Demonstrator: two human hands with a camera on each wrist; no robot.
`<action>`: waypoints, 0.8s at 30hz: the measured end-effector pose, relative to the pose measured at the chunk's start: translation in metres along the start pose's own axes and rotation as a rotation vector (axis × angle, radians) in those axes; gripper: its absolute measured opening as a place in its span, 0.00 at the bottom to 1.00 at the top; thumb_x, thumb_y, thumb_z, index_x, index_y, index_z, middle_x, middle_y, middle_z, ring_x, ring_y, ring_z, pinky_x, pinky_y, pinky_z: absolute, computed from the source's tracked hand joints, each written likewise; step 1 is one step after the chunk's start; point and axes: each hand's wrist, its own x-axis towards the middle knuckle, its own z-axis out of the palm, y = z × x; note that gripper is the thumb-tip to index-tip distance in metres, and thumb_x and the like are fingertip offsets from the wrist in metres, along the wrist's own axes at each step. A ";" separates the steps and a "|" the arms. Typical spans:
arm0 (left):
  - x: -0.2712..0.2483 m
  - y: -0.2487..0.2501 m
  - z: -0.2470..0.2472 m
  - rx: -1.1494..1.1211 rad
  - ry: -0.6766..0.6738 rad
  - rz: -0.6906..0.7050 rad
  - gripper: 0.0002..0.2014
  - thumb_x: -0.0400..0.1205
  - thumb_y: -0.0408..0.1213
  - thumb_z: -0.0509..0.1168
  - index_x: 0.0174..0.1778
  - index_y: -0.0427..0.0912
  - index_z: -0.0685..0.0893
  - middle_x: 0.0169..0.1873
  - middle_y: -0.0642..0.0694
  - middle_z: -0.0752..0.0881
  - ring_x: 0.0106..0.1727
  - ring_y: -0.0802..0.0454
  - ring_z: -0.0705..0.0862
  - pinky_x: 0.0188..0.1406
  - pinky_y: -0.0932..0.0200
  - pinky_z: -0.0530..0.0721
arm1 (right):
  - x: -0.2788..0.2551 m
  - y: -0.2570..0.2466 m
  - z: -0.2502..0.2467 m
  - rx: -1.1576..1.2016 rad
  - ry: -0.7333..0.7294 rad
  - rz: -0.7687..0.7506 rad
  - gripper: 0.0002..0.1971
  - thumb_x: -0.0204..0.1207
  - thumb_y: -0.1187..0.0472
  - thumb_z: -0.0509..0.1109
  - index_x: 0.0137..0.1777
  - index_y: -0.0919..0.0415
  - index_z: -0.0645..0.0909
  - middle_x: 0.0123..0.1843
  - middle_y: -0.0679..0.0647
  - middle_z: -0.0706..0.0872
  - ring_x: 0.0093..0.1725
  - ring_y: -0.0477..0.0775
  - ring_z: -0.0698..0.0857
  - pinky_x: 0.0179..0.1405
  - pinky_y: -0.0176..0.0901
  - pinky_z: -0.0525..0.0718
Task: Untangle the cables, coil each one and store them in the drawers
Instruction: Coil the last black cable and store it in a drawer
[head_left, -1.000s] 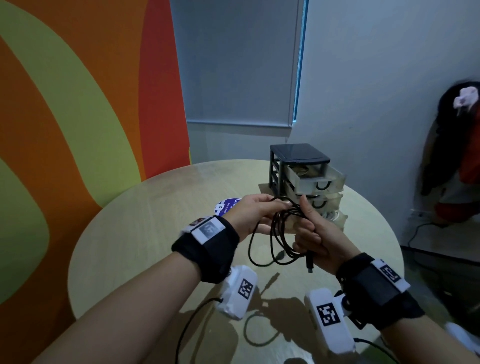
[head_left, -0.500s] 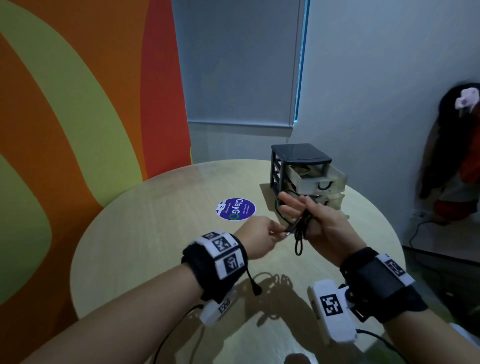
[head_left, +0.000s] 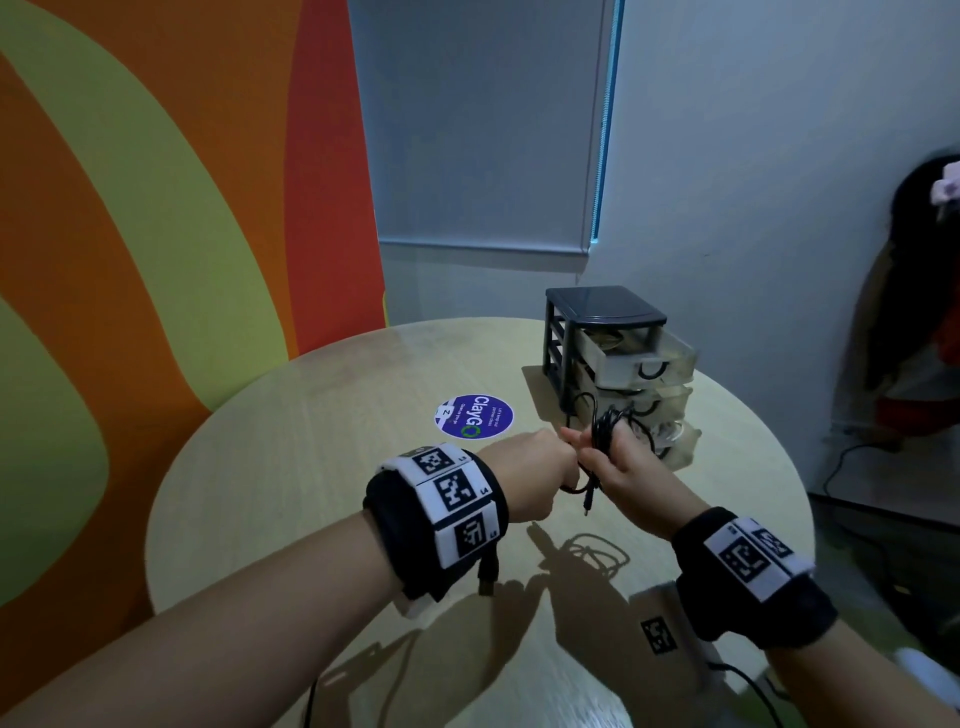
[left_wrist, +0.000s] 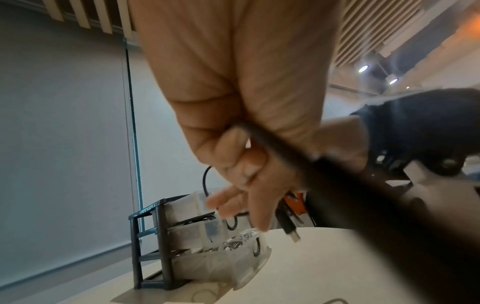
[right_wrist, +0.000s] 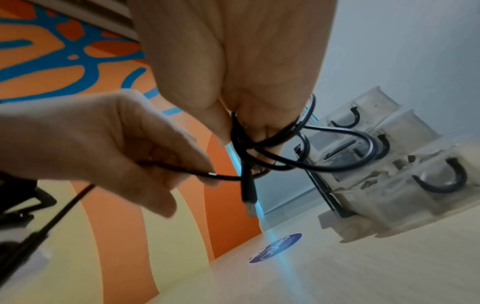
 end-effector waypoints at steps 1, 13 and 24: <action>0.000 -0.001 -0.001 -0.043 0.017 0.006 0.15 0.78 0.21 0.58 0.54 0.37 0.85 0.42 0.45 0.76 0.46 0.45 0.79 0.40 0.56 0.76 | -0.002 0.001 -0.001 -0.110 -0.015 -0.004 0.04 0.83 0.68 0.58 0.49 0.60 0.69 0.49 0.43 0.80 0.47 0.31 0.79 0.50 0.29 0.77; 0.014 -0.028 0.000 -0.470 0.587 -0.013 0.07 0.80 0.35 0.68 0.48 0.36 0.89 0.39 0.41 0.88 0.39 0.51 0.82 0.42 0.60 0.77 | -0.016 -0.006 -0.007 0.578 -0.300 0.183 0.16 0.74 0.46 0.65 0.29 0.55 0.74 0.22 0.46 0.60 0.20 0.45 0.57 0.35 0.45 0.55; 0.008 -0.012 0.010 -1.176 0.117 -0.041 0.13 0.83 0.46 0.63 0.58 0.44 0.83 0.51 0.41 0.87 0.54 0.47 0.85 0.52 0.56 0.82 | -0.016 -0.013 -0.011 0.700 -0.098 0.259 0.06 0.72 0.58 0.69 0.42 0.61 0.81 0.18 0.42 0.60 0.15 0.40 0.57 0.39 0.48 0.45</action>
